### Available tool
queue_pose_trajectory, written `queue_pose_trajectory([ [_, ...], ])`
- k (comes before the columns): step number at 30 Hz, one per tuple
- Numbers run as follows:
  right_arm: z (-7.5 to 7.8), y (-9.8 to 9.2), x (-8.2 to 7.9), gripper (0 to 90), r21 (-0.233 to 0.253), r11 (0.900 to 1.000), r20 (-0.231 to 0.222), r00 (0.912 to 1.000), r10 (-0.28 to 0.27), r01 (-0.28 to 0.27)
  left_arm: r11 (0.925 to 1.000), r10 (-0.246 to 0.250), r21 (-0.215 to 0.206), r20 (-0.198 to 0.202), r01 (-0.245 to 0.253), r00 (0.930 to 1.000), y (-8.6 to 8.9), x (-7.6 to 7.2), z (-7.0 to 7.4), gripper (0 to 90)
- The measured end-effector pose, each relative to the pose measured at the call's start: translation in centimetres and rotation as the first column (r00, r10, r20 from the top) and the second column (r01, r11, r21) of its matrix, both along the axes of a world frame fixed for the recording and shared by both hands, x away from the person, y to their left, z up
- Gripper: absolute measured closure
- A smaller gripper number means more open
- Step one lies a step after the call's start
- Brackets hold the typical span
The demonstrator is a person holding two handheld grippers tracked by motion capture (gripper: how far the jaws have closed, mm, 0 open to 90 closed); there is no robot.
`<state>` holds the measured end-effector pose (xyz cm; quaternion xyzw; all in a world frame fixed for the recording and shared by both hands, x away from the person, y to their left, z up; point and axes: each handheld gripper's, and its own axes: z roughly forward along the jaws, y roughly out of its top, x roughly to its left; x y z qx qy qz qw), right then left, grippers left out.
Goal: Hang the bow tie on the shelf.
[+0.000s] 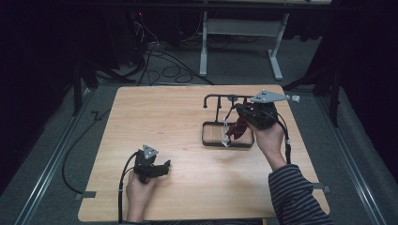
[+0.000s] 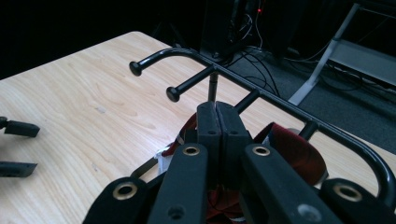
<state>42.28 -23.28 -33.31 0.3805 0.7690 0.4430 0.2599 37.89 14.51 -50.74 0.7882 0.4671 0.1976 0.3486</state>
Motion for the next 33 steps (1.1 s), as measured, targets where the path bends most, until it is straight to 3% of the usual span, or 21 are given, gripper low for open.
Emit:
queue_pose_trajectory([
  [21, -0.6, 0.4, 2.2, 90.0, -0.015, 0.998, -0.030, 0.9973, -0.067, 0.067, 1.0000, 0.000, 0.000, 0.000, 0.000, 1.0000, 0.0, 0.0, 0.0, 20.9],
  [33, -0.7, 0.1, 2.4, 86.9, -0.013, 0.996, -0.045, 0.9953, -0.085, 0.085, 1.0000, 0.000, 0.000, 0.000, 0.000, 1.0000, 0.0, 0.0, 0.0, 21.0],
])
